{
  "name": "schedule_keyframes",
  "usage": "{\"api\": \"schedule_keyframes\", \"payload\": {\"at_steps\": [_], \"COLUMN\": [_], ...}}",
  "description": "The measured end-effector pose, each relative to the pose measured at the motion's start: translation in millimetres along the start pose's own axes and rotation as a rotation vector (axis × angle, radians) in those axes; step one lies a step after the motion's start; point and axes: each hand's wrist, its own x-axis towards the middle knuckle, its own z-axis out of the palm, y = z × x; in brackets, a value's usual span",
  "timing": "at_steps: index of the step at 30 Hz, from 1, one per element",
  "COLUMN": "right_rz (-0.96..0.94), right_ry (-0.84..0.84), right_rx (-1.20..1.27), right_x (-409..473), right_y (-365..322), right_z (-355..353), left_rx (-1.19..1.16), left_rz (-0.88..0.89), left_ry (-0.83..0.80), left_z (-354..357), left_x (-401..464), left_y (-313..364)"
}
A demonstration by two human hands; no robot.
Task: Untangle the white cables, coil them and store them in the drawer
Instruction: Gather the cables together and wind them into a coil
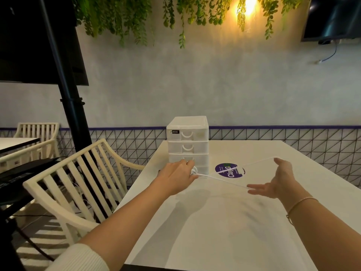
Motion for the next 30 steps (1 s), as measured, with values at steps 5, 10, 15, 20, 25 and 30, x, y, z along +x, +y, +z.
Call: {"api": "schedule_keyframes", "payload": {"at_steps": [5, 10, 15, 20, 25, 30], "right_rz": [0.043, -0.211, -0.589, -0.384, -0.515, -0.390], "right_ry": [0.014, 0.081, -0.095, -0.746, -0.785, -0.736], "right_rx": [-0.063, -1.162, -1.955, -1.445, -1.381, -0.797], "right_x": [6.8, 12.4, 15.8, -23.0, -35.9, -32.3], "right_y": [4.8, 24.4, 43.0, 62.3, 82.5, 58.5], "right_z": [-8.7, -7.9, 29.8, 61.9, 71.4, 57.6], "left_rx": [0.034, -0.214, -0.367, -0.454, -0.501, -0.485], "left_rz": [-0.035, -0.109, -0.114, -0.150, -0.199, -0.269], "left_ry": [-0.052, 0.002, 0.060, 0.087, 0.102, 0.078], "left_z": [2.6, -6.6, -15.1, -18.3, -8.8, 2.4], "left_x": [-7.1, -11.2, -4.9, 1.0, 6.2, 11.4], "left_y": [-14.3, -22.7, -19.2, -15.8, -12.3, -12.4]}}
